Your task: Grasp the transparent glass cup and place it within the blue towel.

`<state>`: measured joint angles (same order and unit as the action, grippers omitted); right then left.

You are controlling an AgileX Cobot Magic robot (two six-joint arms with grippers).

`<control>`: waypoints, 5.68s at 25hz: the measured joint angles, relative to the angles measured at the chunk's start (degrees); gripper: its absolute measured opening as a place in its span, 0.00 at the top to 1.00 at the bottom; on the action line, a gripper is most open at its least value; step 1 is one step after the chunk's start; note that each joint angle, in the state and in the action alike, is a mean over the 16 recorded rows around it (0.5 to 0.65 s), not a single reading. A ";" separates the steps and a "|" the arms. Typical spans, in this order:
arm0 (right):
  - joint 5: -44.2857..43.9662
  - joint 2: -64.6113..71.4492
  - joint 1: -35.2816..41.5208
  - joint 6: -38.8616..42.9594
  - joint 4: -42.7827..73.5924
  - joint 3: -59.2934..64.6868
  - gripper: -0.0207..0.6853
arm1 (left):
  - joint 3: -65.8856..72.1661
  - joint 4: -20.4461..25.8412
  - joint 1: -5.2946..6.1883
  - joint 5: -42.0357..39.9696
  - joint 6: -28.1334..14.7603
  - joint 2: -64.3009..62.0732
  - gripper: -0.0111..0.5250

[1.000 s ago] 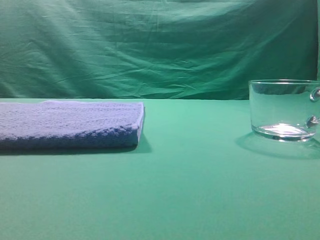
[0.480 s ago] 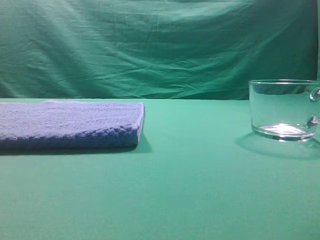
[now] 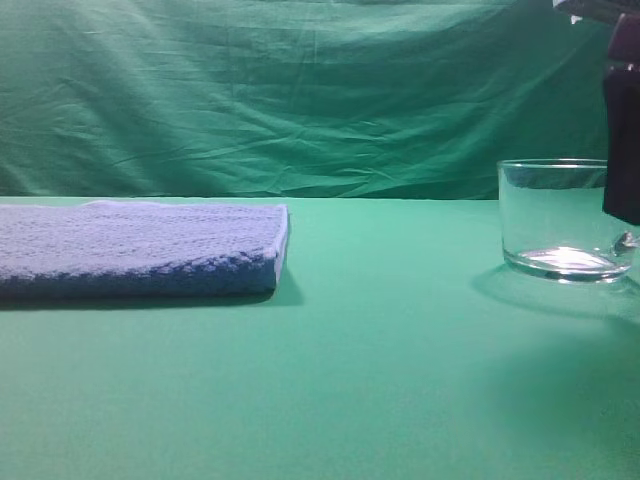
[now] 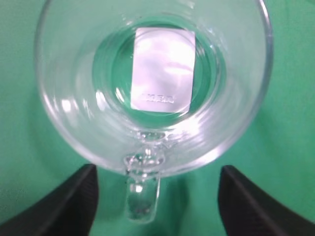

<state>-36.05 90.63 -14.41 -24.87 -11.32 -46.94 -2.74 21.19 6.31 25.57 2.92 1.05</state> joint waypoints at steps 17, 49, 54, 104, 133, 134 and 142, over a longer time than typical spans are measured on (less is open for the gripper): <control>-2.37 1.97 -6.59 -2.81 -4.36 -14.40 0.82 | 0.00 0.00 0.00 0.00 0.00 0.00 0.98; 2.53 45.36 -32.34 -4.08 -5.21 -69.58 0.66 | 0.00 0.00 0.00 0.00 0.00 0.00 0.98; 2.65 44.36 -32.20 -4.38 -4.84 -69.94 0.48 | 0.00 0.00 0.00 0.00 0.00 0.00 0.98; -13.70 -25.88 -25.45 17.20 6.00 -14.31 0.97 | 0.00 0.00 0.00 0.00 -0.09 0.00 0.98; 10.49 -81.68 6.41 21.55 9.40 26.47 0.97 | 0.00 0.00 0.00 0.00 -0.10 0.00 0.98; 11.61 -83.27 7.12 21.57 9.35 28.62 0.97 | 0.00 0.00 0.00 0.00 -0.10 0.00 0.98; 20.08 -90.53 9.49 21.87 8.85 42.77 0.97 | 0.00 0.00 0.00 0.00 -0.10 0.00 0.98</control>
<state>-15.98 0.09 -4.92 -2.99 -2.48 -4.18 -2.74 21.19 6.31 25.57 2.81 1.05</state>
